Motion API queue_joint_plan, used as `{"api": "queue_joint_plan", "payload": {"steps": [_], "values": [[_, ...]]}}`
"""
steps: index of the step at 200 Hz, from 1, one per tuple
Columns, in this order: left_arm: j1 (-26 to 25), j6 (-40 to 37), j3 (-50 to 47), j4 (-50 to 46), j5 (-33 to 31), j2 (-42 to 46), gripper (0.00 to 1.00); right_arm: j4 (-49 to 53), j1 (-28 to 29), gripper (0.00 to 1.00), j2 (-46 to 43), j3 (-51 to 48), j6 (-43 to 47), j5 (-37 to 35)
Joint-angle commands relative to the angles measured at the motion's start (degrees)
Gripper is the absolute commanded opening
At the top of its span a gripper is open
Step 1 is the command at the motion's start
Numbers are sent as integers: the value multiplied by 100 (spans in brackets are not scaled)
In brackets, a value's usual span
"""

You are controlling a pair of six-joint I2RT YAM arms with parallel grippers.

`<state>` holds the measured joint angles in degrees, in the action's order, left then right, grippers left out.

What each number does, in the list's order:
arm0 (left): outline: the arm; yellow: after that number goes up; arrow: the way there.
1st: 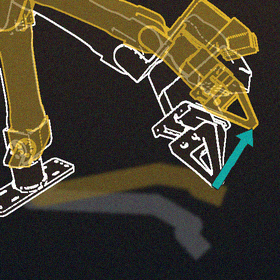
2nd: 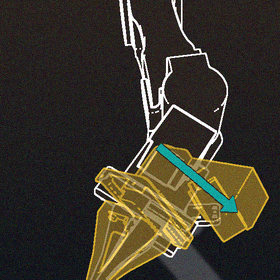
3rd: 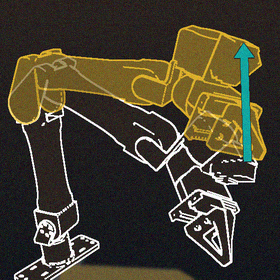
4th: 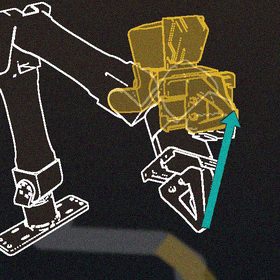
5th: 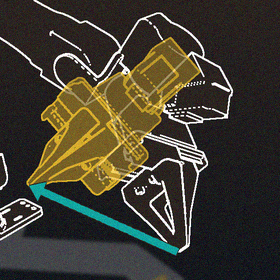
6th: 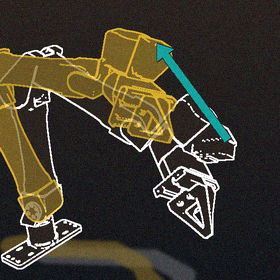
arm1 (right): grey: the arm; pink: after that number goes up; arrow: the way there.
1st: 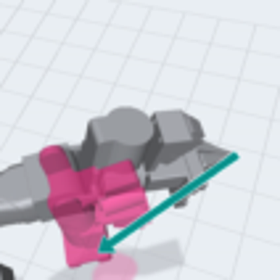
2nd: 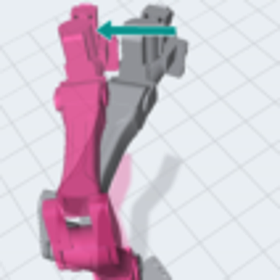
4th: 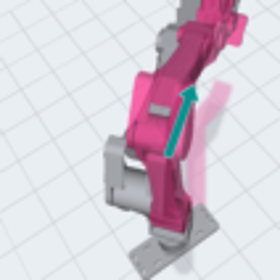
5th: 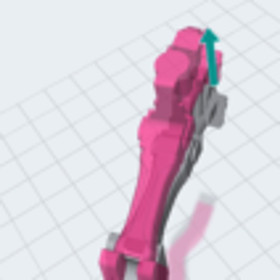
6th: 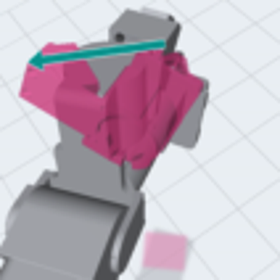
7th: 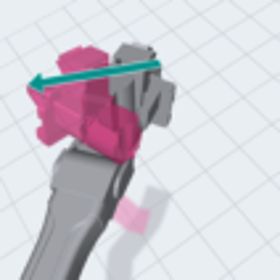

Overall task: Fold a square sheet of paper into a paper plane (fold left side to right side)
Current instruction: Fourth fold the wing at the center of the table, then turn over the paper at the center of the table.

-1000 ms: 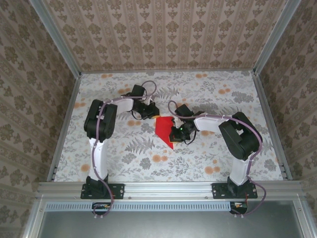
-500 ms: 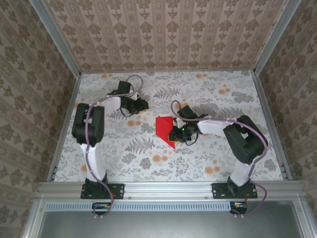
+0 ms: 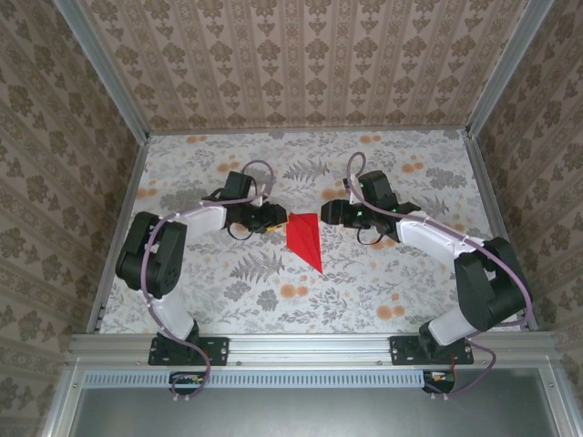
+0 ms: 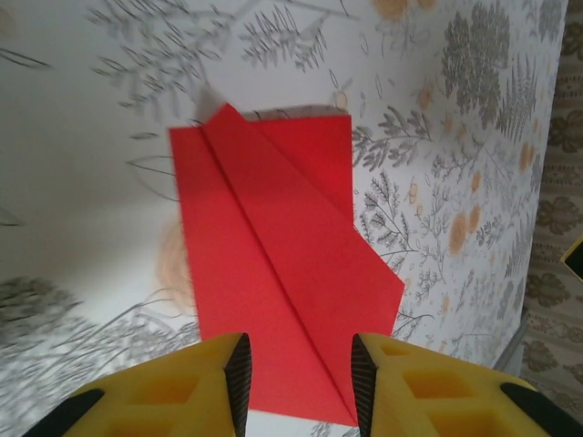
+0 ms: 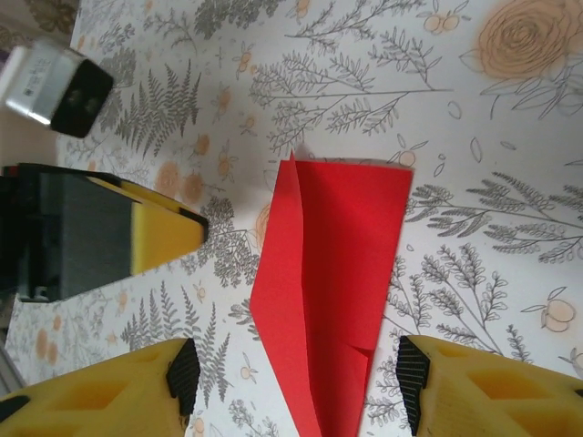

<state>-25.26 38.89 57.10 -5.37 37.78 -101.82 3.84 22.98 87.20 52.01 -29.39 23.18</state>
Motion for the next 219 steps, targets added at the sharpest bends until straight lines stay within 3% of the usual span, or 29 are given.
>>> {"api": "queue_joint_plan", "payload": {"steps": [1, 63, 83, 113, 130, 219], "values": [[-55, 423, -2, 593, 134, -215, 37, -58, 82, 60, 351, 95, 278, 469], [-259, 531, 41, 633, -7, -429, 41, 19, 442, 53, 1467, 748, 280, 487], [-261, 530, 76, 606, 9, -477, 42, -2, 443, 41, 1621, 828, 268, 521], [-291, 540, 109, 578, -7, -497, 44, 177, 444, 9, 1691, 872, 318, 331], [-288, 538, 137, 550, -19, -505, 45, 281, 436, 0, 1661, 850, 351, 169], [-368, 525, 366, 476, 43, -716, 46, 372, 312, 0, 1411, 628, 237, -247]]}}
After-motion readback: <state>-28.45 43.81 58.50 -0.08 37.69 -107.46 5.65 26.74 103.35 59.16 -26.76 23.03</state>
